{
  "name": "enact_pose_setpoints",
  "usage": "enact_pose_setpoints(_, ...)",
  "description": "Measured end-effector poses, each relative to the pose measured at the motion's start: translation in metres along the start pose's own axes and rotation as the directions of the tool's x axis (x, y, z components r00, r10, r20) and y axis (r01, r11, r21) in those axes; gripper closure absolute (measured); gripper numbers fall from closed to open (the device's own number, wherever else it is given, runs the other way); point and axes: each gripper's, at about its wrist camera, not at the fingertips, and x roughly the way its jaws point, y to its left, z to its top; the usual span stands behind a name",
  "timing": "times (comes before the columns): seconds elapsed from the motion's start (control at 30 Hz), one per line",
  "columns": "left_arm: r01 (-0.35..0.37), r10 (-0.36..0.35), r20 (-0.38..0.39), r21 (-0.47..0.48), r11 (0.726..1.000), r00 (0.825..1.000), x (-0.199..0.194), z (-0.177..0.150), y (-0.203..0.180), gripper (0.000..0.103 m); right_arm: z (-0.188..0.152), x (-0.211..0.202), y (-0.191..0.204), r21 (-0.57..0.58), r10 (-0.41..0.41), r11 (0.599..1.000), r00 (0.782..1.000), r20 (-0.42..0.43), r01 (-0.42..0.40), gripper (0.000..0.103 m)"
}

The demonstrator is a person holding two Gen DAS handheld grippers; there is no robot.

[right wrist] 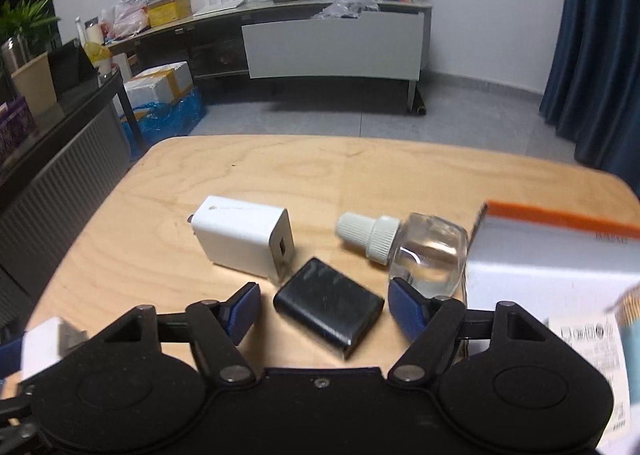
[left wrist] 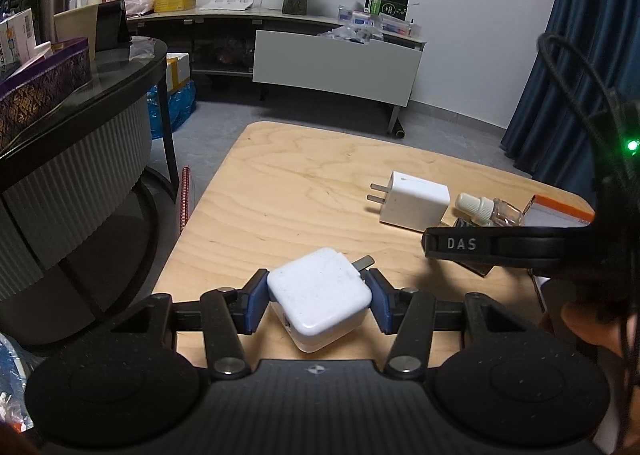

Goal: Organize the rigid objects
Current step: 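Grasp the white cube charger with the left tool while the right tool grasps the black charger, then carry the white cube charger and black charger over the open white box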

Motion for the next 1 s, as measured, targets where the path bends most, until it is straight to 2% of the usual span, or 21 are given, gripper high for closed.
enact_pose_setpoints(0.03, 0.0, 0.0, -0.001, -0.001, 1.0, 1.0, 0.0, 0.0, 0.0, 0.051, -0.001, -0.001, 0.0, -0.005, 0.003, 1.0, 1.0, 0.004, -0.003, 0.035)
enact_pose_setpoints(0.2, 0.0, 0.0, 0.003, -0.006, 1.0, 1.0, -0.005, -0.002, 0.001, 0.051, -0.011, -0.016, -0.003, -0.013, 0.028, 1.0, 1.0, -0.014, -0.028, 0.035)
enact_pose_setpoints(0.47, 0.004, -0.004, 0.007, -0.004, 1.0, 1.0, -0.024, -0.005, -0.004, 0.051, -0.03, -0.084, -0.01, -0.041, 0.062, 0.997, 0.997, 0.038, -0.06, 0.035)
enact_pose_setpoints(1.0, 0.06, -0.06, -0.006, 0.046, 0.997, 0.998, -0.078, -0.025, -0.051, 0.051, -0.071, -0.192, -0.039, -0.039, 0.008, 0.999, 0.994, 0.113, -0.003, 0.035)
